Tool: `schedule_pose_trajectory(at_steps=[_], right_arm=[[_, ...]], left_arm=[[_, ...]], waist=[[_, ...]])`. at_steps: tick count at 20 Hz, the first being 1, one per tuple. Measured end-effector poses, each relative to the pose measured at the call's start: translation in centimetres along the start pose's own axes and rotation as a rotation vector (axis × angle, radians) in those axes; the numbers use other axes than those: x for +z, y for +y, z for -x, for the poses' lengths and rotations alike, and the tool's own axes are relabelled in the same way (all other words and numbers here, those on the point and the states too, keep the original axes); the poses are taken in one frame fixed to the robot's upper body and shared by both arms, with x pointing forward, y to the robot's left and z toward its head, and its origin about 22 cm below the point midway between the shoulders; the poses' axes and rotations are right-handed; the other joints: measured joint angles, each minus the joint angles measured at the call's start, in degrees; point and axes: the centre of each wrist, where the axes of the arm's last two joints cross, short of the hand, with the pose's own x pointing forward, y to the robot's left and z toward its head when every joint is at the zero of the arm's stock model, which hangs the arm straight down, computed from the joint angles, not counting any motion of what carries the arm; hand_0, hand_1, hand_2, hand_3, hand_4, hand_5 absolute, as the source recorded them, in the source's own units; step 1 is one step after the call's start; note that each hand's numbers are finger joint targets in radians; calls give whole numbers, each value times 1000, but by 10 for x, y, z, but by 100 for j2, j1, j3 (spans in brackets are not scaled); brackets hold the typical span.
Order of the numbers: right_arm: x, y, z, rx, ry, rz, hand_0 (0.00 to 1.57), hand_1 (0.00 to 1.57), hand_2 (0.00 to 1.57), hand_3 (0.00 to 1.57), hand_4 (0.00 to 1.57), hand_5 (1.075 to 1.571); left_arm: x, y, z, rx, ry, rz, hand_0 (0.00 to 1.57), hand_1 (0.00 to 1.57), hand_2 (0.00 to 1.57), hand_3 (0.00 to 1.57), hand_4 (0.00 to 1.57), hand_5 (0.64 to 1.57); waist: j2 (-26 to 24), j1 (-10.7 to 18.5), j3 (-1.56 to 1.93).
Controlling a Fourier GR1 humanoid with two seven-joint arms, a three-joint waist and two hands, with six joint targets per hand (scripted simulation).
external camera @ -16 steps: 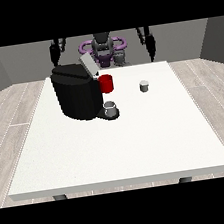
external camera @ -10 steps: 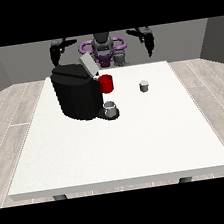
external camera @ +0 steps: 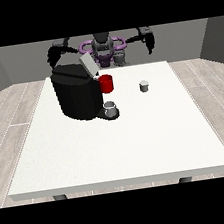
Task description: Insert the coffee pod into the coffee machine and close the lid
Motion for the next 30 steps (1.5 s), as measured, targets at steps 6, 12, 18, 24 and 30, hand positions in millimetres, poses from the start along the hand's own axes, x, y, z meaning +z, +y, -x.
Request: schedule_pose_trajectory(at_steps=[6, 12, 18, 24, 30], right_arm=[[-5, 9, -4, -17, -32, -27, 0, 0, 0, 0, 228, 1571], [-17, 23, -14, -31, -67, -53, 0, 0, 0, 0, 281, 1571], [-28, 32, -27, -39, -99, -87, 0, 0, 0, 0, 358, 1571], [-38, 39, -21, -17, -79, -64, 0, 0, 0, 0, 389, 1571], [-44, 38, -11, 12, -36, -53, 0, 0, 0, 0, 424, 1571]], left_arm=[[-28, 24, -14, -138, 39, 7, 0, 0, 0, 0, 0, 1571], [-60, 49, -21, -174, 101, 21, 0, 0, 0, 0, 0, 1571], [-80, 64, -11, -218, 158, -8, 0, 0, 0, 0, 0, 1571], [-97, 65, -5, -271, 211, 6, 0, 0, 0, 0, 0, 1571], [-102, 59, 10, -353, 273, 51, 0, 0, 375, 0, 0, 1571]], waist=[[216, -215, 4], [542, -376, 4], [928, -573, 3], [1106, -534, 3], [1051, -495, 4]])
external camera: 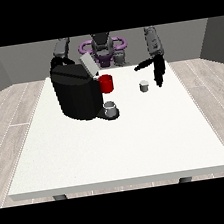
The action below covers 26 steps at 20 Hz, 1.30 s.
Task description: Insert the coffee pod into the coffee machine and close the lid
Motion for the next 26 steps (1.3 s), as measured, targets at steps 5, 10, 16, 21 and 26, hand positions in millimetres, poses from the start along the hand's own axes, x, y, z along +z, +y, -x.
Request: schedule_pose_trajectory(at_steps=[5, 10, 16, 21, 26], right_arm=[[-7, -3, -1, 18, 34, 0, 0, 0, 0, 0, 427, 1571], [-6, -3, 2, 13, 31, -7, 0, 0, 0, 0, 465, 1571], [-8, 2, 0, 8, 33, -13, 0, 0, 0, 0, 527, 1571], [-11, 13, -6, 5, 23, -14, 0, 0, 0, 0, 513, 1571], [-8, 9, 1, -11, 18, -13, 0, 0, 0, 0, 510, 1571]], left_arm=[[-7, -9, 6, -63, 41, 20, 647, 647, 718, 349, 0, 1571], [-8, -2, 20, -122, 84, -3, 704, 704, 775, 487, 0, 1571], [-10, 3, 26, -240, 97, 12, 547, 547, 697, 454, 0, 1571], [-16, -3, 24, -333, 62, -11, 719, 719, 851, 619, 151, 1571], [-20, -11, 24, -371, 30, -65, 824, 824, 972, 737, 389, 1571]], waist=[[-128, 3, 0], [-30, -111, 0], [37, -176, -1], [85, -206, 0], [95, -224, 4]])
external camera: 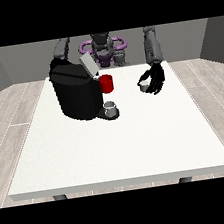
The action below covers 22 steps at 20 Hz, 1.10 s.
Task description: Insert the coffee pod into the coffee machine and close the lid
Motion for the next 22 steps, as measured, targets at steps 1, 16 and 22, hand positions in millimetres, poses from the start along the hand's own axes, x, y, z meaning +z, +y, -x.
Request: schedule_pose_trajectory(at_steps=[1, 16, 22], right_arm=[[1, -1, -2, -3, 1, -7, 0, 0, 0, 0, 515, 1571], [-5, -6, 2, -36, 7, 19, 0, 0, 0, 0, 493, 1571], [-2, -10, 22, -23, 67, 24, 0, 0, 0, 0, 407, 1571]], left_arm=[[0, 2, 3, -2, 3, -15, 836, 836, 974, 748, 380, 1571], [-16, 15, -11, -141, -108, -9, 1477, 1477, 1470, 1410, 632, 1571], [-34, 28, -55, -123, -202, 53, 1289, 1289, 1362, 1337, 557, 1571]], waist=[[3, -48, 2], [30, 22, 1], [-326, 121, -1]])
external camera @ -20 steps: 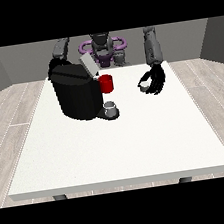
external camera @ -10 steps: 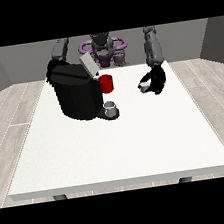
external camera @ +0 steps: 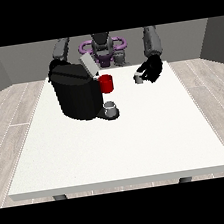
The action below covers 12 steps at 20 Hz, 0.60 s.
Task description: Insert the coffee pod into the coffee machine and close the lid
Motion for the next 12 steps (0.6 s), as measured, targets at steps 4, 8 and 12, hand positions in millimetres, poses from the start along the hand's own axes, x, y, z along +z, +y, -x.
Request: schedule_pose_trajectory(at_steps=[4, 8, 12], right_arm=[[-2, -1, 2, 6, 2, -17, 0, 0, 0, 0, 497, 1571], [-1, 5, 4, -1, 5, -20, 0, 0, 0, 0, 496, 1571], [-5, 8, -9, -5, -20, -45, 0, 0, 0, 0, 504, 1571]], left_arm=[[-12, 25, -16, 3, -35, 3, 1235, 1235, 1323, 1291, 571, 1571], [-22, 42, -35, -6, -85, 8, 1255, 1255, 1332, 1288, 556, 1571], [-27, 63, -42, -6, -93, -32, 1255, 1255, 1332, 1288, 556, 1571]], waist=[[-80, -50, -1], [-160, -81, -2], [-57, -291, -3]])
